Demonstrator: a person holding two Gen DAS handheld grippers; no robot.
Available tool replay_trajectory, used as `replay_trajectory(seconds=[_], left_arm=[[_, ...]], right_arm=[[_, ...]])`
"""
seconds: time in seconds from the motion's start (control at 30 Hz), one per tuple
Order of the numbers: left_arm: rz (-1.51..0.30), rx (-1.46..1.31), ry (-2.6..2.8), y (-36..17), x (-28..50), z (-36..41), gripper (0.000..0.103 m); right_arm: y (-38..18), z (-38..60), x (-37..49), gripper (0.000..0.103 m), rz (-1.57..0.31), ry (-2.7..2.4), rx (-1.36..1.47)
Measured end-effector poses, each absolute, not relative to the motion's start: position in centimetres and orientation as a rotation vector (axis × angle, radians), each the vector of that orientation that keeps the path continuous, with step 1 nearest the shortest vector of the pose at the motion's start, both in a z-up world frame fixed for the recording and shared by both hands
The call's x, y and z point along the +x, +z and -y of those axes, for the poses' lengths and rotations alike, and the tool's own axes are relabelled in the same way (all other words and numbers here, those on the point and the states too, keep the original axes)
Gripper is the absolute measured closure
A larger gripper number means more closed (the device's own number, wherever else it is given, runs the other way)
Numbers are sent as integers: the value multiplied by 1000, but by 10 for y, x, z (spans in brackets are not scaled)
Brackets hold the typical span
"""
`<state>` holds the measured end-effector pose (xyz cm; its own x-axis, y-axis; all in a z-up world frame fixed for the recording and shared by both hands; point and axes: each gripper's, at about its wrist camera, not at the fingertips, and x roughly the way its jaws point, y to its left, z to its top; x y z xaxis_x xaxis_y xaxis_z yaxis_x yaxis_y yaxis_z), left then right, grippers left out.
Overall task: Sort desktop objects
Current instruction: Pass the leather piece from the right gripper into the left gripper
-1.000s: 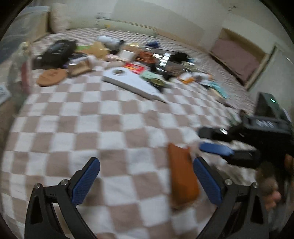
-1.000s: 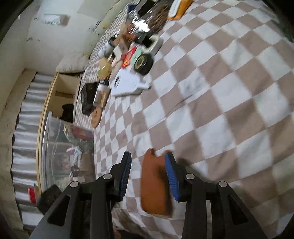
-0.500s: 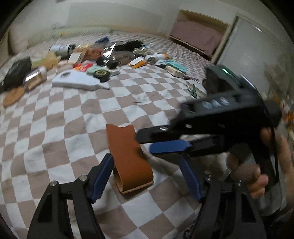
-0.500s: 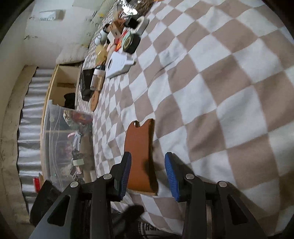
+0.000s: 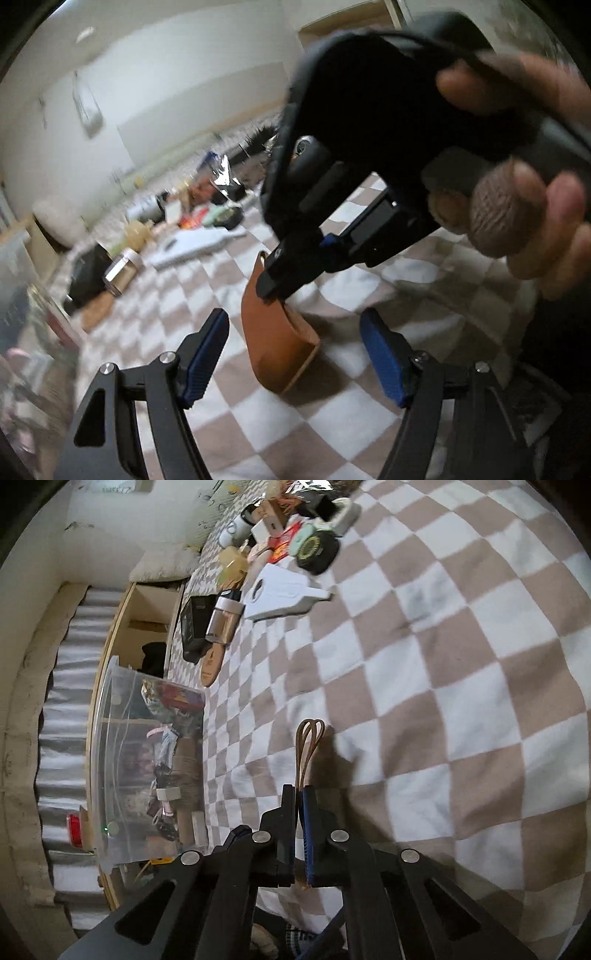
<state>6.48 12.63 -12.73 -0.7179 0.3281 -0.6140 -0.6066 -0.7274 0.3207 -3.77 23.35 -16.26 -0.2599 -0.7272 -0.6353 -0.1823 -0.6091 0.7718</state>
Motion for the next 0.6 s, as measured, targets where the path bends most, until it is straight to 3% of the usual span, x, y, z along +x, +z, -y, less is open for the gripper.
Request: replay_trajectory(seconds=[0.07,0.13,0.23,0.4,0.6], left_arm=[[-727,-721,2420,-129,62,-126,37],[-727,-727,2436,-132,58,-124,49],[-695,-745,2470,-135,50,-118,52],[-622,-819,2476,-139,36,-111,71],[-548,-888,2468,-144,24,-107,83]], right_arm=[[-157,-231,-39,98,1102,-1920,1600],[-156,-228,-39,98,1096,-1923,1606],[-154,-225,-40,98,1101,-1924,1610],[-153,-221,-40,98,1089,-1950,1613],[-154,-214,-42,98,1031,-2004,1622]])
